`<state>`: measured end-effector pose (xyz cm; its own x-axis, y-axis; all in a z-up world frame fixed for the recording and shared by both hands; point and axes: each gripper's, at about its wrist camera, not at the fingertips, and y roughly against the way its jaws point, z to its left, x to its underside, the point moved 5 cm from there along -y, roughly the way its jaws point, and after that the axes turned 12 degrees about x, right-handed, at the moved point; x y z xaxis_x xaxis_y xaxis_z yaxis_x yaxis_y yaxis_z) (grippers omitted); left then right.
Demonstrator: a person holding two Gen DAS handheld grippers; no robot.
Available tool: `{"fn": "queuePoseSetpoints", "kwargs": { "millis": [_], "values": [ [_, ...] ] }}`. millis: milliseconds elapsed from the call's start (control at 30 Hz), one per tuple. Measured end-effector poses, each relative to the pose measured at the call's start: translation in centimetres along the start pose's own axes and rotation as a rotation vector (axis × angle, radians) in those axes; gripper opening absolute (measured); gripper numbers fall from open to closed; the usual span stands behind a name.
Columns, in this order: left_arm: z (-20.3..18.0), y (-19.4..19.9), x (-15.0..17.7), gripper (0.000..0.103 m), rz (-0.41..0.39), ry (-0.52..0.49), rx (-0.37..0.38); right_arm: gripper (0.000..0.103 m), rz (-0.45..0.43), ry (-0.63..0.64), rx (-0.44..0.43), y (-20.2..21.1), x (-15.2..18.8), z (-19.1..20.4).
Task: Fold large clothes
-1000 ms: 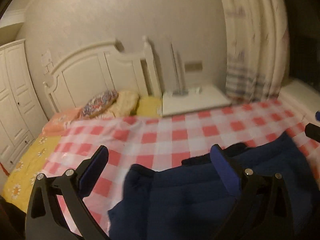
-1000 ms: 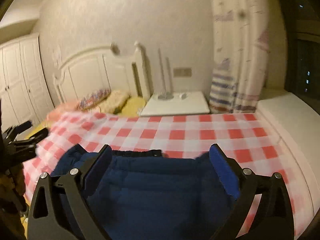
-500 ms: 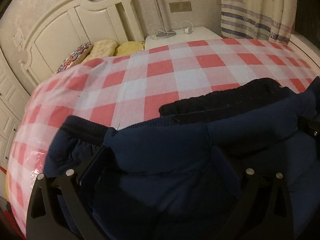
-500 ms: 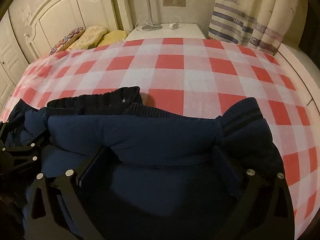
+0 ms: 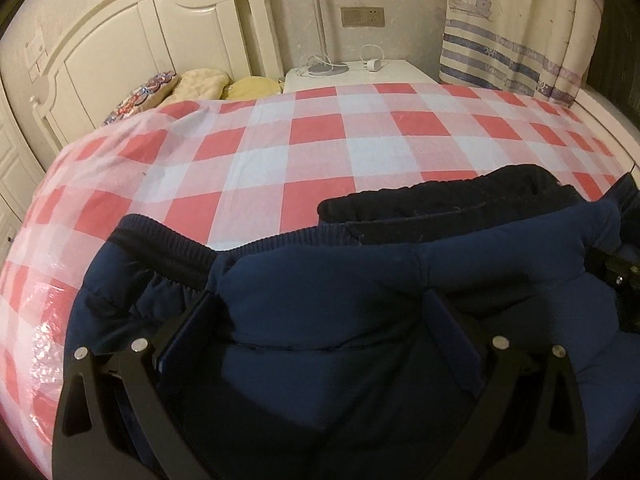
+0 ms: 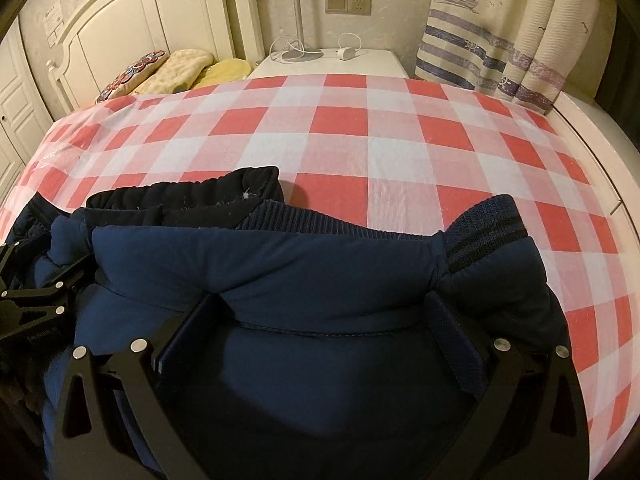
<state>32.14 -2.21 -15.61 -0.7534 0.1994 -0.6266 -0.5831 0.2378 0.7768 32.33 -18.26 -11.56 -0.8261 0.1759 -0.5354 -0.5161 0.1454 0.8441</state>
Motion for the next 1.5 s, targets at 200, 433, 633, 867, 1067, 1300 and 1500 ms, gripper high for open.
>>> {"fn": "queuePoseSetpoints", "kwargs": {
  "millis": [200, 433, 633, 867, 1067, 1300, 1500],
  "values": [
    [0.9, -0.2, 0.0, 0.101, 0.015, 0.068, 0.1, 0.099, 0.007, -0.01, -0.019, -0.1, 0.0, -0.2],
    [2.1, 4.2, -2.0, 0.1, -0.052, 0.053, 0.075, 0.098, 0.046, -0.033, -0.139, 2.0, -0.9, -2.1],
    [5.4, 4.6, -2.8, 0.1, -0.097, 0.064, -0.028, 0.098, -0.082, -0.116, -0.107, 4.2, -2.9, -6.8],
    [8.3, 1.0, -0.9, 0.101, -0.002, 0.17, 0.015, 0.099, 0.046, -0.174, -0.123, -2.2, 0.4, -8.6],
    [9.0, 0.7, -0.4, 0.101, -0.013, 0.216, 0.059, 0.099, 0.03, -0.217, -0.166, -2.6, 0.7, -9.2],
    [8.6, 3.6, -1.2, 0.1, -0.068, 0.213, -0.043, 0.096, -0.016, -0.279, -0.056, 0.5, -0.6, -10.2],
    [1.0, 6.3, -4.1, 0.101, -0.159, 0.039, -0.018, 0.095, -0.15, 0.046, -0.038, 6.1, -3.3, -0.8]
  ]
}}
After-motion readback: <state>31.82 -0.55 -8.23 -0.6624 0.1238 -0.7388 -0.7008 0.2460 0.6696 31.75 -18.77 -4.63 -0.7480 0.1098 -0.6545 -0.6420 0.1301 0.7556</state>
